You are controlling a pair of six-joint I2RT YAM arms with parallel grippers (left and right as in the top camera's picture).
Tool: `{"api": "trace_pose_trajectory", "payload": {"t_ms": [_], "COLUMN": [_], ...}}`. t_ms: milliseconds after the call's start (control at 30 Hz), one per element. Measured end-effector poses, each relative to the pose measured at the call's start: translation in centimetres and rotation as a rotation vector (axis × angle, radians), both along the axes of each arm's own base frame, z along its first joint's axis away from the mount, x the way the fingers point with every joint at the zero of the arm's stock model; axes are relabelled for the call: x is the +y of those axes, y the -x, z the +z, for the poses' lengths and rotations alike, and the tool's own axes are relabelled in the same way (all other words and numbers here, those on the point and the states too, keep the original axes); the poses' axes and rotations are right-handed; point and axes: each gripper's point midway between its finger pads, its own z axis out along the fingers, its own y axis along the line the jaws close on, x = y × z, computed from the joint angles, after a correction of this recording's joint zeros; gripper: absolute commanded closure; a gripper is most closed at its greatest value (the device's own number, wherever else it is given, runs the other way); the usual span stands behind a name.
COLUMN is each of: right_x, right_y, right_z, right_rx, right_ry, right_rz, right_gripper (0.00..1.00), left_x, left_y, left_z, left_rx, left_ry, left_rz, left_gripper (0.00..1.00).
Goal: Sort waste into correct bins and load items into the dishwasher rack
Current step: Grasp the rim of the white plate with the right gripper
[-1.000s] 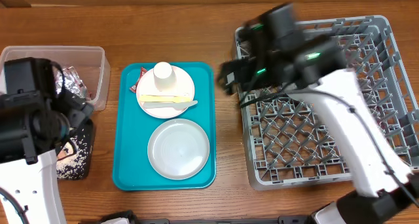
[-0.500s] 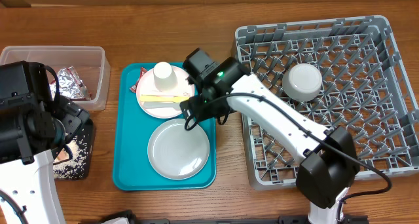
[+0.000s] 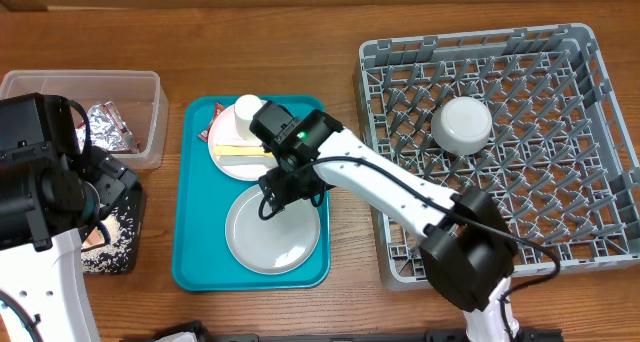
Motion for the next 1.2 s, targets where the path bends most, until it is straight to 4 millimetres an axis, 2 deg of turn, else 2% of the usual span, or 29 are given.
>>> {"api": "trace_pose_trajectory", "payload": {"t_ms": [167, 500, 833, 1133, 1167, 1200], "right_x": [0.1, 0.0, -1.5, -1.6, -1.5, -1.4], "right_y": [-0.3, -1.5, -1.3, -1.3, -1.3, -1.3], "right_z": [-1.1, -1.8, -4.7, -5.9, -5.9, -5.9], "right_rx": [-0.002, -0.068, -0.085, -0.095, -0.094, -0.094], "right_ry": [0.008, 0.024, 0.078, 0.068, 0.066, 0.060], "right_rz": [-0.002, -0.009, -0.014, -0.016, -0.014, -0.014], "right_gripper": [0.23, 0.23, 0.26, 0.43, 0.46, 0.55], "left_x": [0.0, 0.0, 0.0, 0.0, 0.0, 0.0], "left_y": [0.0, 0.0, 0.0, 0.0, 0.0, 0.0], "left_z": [0.0, 0.0, 0.0, 0.0, 0.0, 0.0], "left_rx": [0.000, 0.000, 0.000, 0.000, 0.000, 0.000], "left_ry": [0.000, 0.000, 0.000, 0.000, 0.000, 0.000], "left_rz": [0.000, 0.000, 0.000, 0.000, 0.000, 0.000], "left_gripper": [0.00, 0.00, 0.00, 0.00, 0.00, 0.00]}}
